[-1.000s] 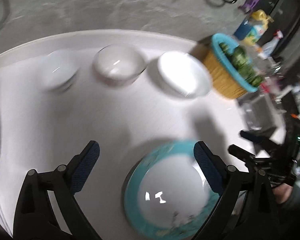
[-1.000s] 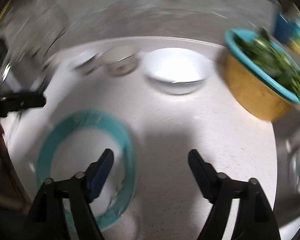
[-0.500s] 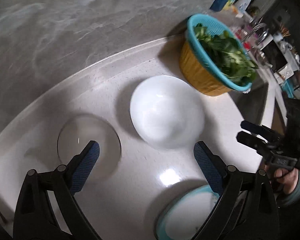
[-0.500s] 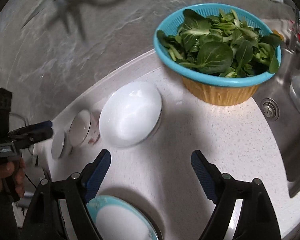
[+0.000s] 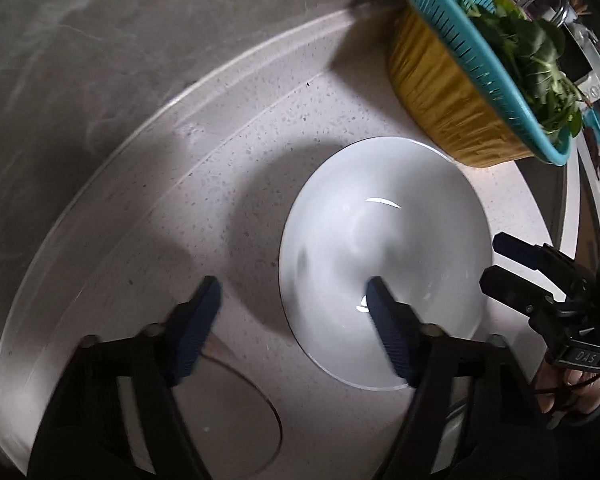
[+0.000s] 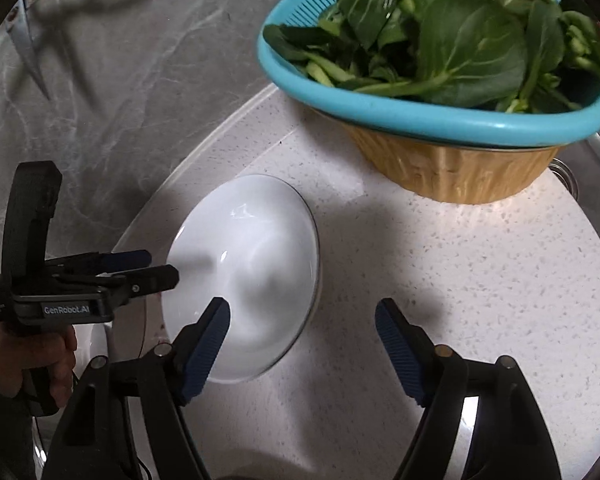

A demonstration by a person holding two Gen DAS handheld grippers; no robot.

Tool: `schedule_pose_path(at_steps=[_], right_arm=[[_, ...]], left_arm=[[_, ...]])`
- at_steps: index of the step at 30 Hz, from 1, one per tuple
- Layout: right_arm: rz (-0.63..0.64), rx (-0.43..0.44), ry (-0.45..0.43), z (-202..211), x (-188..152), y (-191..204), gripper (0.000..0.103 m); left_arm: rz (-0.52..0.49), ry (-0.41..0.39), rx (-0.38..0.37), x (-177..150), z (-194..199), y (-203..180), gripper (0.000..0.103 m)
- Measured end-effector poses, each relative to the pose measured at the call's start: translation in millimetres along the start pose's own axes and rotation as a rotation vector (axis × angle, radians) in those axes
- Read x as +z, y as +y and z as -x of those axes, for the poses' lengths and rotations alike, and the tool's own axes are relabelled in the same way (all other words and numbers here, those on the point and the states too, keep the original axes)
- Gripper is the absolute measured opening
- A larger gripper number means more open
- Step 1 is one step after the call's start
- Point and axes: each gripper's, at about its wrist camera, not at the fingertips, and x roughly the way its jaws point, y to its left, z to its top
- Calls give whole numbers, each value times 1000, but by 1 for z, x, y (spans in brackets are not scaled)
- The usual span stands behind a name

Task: Organize plates and bowls
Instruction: 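Move both grippers to the rim of the large white bowl, then close both grippers on the large white bowl's rim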

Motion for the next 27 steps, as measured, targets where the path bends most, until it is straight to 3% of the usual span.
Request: schedule_pose_path(at_steps=[7, 9, 11, 12, 13, 14, 16, 27], right_arm=[[-30, -32, 49, -30, 3, 0, 72], [-42, -30, 67, -36, 2, -2, 68], [-42, -21, 82, -43, 1, -3, 55], [-41, -12, 90, -47, 1, -3, 49], [-36, -1, 93, -49, 2, -1, 36], [-32, 8, 98, -51, 2, -1, 28], [-17, 14, 96, -53, 4, 3, 23], [16, 8, 103, -51, 9, 4, 20]], left_arm=[[-25, 35, -3, 2, -18, 11, 47], [-30, 53, -7, -1, -24, 12, 32], [-21, 64, -3, -3, -28, 16, 30], [-18, 67, -4, -4, -29, 17, 17], [-11, 69, -10, -4, -30, 20, 14], [-8, 68, -14, -5, -31, 19, 11], [-9, 61, 3, -8, -29, 20, 11], [44, 8, -3, -29, -8, 22, 10]])
